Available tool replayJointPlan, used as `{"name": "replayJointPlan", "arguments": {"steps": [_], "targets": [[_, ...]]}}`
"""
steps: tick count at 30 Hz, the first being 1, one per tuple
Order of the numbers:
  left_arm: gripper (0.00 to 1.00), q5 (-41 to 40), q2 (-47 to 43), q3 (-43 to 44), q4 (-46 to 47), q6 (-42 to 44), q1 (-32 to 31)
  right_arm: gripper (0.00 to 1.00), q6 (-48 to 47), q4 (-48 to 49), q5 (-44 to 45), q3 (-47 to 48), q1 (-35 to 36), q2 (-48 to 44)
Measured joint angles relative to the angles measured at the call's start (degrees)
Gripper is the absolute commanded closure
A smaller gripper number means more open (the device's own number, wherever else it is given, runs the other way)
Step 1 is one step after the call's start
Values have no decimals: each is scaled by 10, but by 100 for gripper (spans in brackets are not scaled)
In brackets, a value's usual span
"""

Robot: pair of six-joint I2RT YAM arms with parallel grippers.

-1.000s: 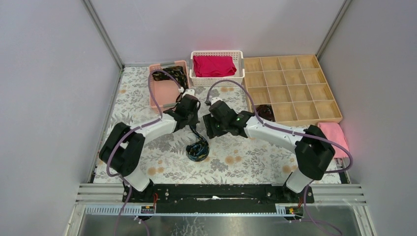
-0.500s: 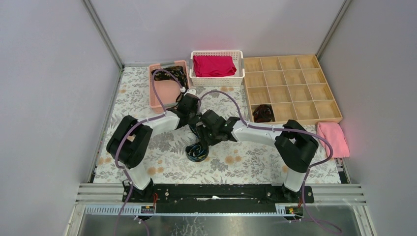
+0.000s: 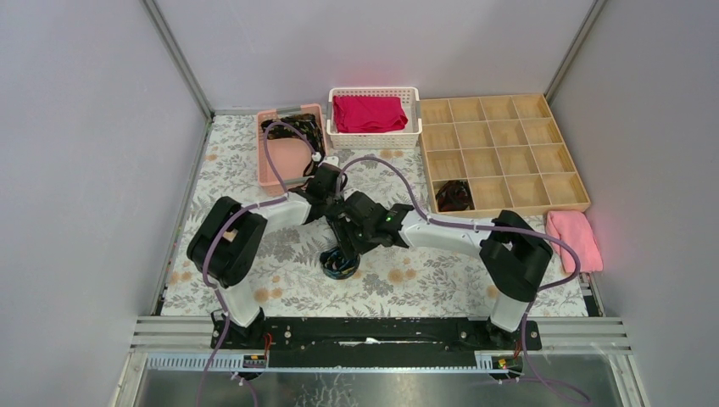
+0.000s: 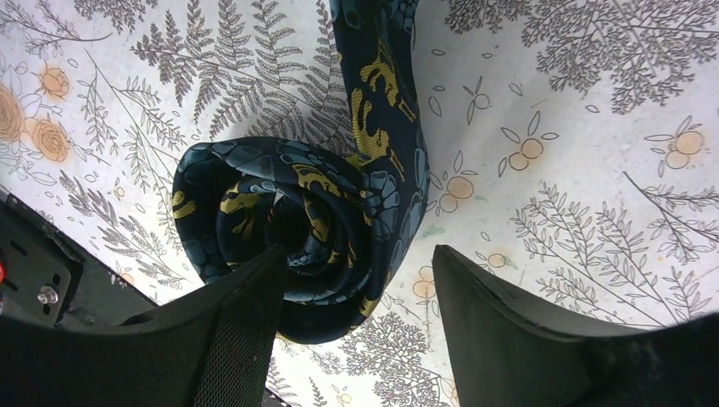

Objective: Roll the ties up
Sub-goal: Roll the tie at the center of the board.

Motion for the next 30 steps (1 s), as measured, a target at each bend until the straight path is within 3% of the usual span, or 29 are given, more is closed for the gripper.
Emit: {"name": "replayJointPlan", "arguments": {"steps": [10,17,30], "targets": [[100,3,2,-3,0,0,7,30,5,16,5,10,6,60],[100,17,1,-9,4,-2,11,44,13,11,66,24,9,89],[100,49,-26,-49,7,-10,9,47,16,15,118,10,-40,82]]}}
